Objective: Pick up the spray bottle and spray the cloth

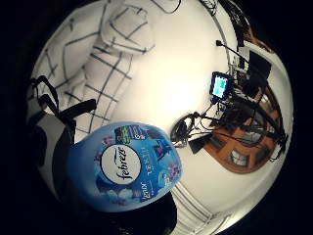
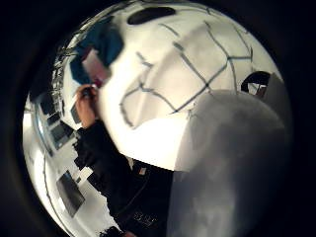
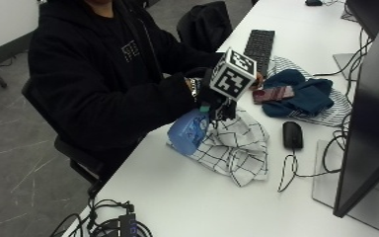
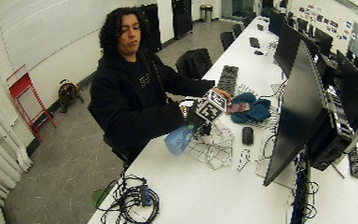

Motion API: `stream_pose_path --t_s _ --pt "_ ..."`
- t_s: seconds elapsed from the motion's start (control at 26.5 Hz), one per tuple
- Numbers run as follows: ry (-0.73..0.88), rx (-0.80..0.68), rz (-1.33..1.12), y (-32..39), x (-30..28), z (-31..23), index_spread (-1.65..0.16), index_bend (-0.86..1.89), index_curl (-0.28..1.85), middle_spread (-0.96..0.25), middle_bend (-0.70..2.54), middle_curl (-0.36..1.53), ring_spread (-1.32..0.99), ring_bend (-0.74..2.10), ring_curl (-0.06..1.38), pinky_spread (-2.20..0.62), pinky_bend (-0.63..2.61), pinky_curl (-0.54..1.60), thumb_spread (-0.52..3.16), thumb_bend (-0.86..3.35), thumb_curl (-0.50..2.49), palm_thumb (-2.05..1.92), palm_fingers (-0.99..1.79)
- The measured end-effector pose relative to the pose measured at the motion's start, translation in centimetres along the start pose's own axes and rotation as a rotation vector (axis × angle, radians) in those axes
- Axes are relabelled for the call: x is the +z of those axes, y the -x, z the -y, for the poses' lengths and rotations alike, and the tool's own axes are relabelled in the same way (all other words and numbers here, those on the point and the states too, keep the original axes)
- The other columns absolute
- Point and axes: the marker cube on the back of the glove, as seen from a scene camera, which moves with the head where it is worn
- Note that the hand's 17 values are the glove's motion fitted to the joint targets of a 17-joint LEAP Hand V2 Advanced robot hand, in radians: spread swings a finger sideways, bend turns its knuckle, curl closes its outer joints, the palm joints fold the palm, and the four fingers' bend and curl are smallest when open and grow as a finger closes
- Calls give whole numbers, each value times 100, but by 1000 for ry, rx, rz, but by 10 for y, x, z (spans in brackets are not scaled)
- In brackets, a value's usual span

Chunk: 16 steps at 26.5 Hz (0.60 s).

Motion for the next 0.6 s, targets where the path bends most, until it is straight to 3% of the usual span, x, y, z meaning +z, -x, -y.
stream_pose_path --t_s 0.19,0.42,0.6 --pt "-232 -188 302 40 -60 -7 -25 32 57 -20 69 56 -22 79 48 -31 50 42 41 -3 72 96 139" --pt "-348 -551 704 109 -64 -59 -25 31 57 -20 69 56 -22 79 48 -31 50 42 40 -3 73 95 139" --pt "-412 -685 933 150 -46 -53 -25 30 58 -20 69 56 -22 79 48 -31 50 42 40 -3 73 95 139"
